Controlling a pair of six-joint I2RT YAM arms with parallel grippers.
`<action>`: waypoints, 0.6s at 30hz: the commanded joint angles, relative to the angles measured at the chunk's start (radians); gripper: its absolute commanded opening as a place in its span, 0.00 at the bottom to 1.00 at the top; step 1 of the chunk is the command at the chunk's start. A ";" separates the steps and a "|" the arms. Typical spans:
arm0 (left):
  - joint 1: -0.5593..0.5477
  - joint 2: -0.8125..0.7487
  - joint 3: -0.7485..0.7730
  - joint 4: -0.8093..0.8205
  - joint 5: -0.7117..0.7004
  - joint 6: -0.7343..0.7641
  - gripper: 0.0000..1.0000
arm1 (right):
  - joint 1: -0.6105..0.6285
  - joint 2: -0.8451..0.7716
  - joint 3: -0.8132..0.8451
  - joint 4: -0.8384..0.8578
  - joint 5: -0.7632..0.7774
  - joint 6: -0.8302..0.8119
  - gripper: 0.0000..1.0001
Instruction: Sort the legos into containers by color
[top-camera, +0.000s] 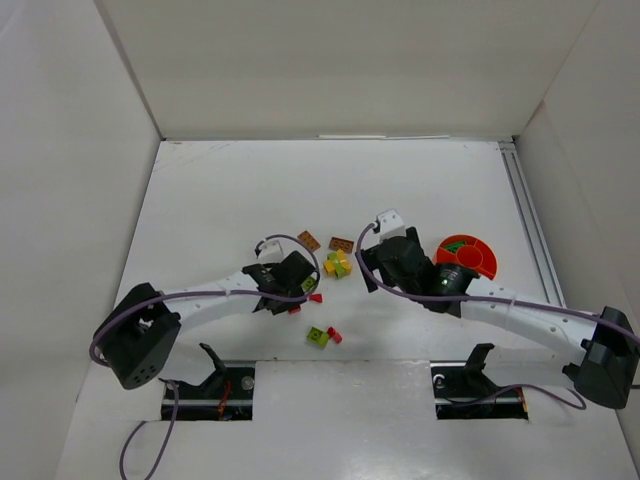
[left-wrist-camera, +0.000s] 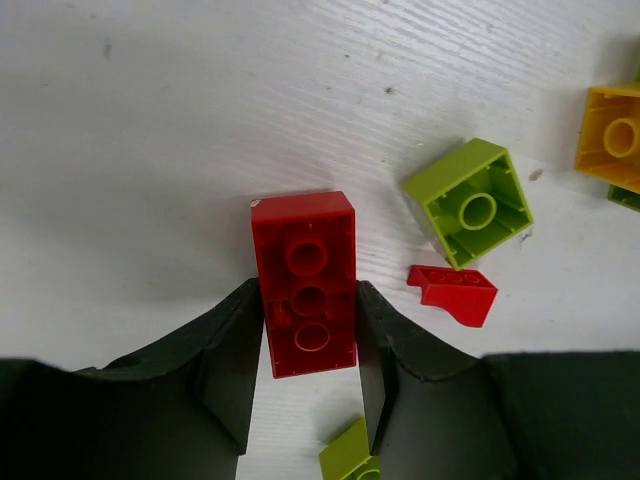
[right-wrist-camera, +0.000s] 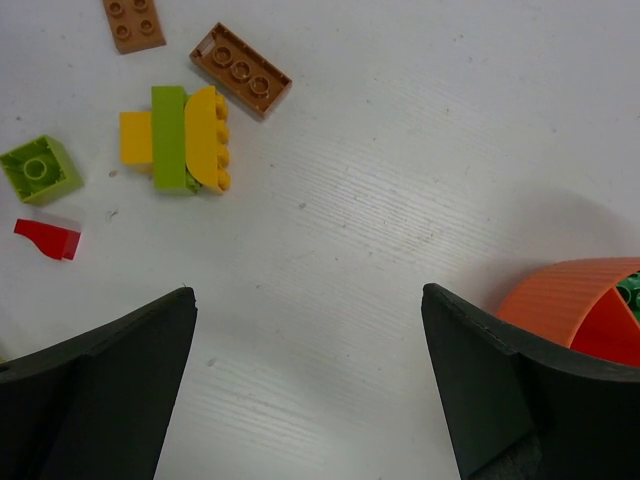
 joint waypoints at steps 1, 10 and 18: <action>-0.003 -0.040 0.014 -0.080 -0.049 -0.033 0.31 | -0.001 -0.023 0.003 -0.002 0.045 0.023 0.98; -0.089 -0.130 0.128 0.053 -0.127 0.220 0.25 | -0.033 -0.155 -0.007 -0.147 0.174 0.164 0.98; -0.144 -0.020 0.264 0.547 0.023 0.646 0.25 | -0.272 -0.468 0.006 -0.505 0.286 0.348 1.00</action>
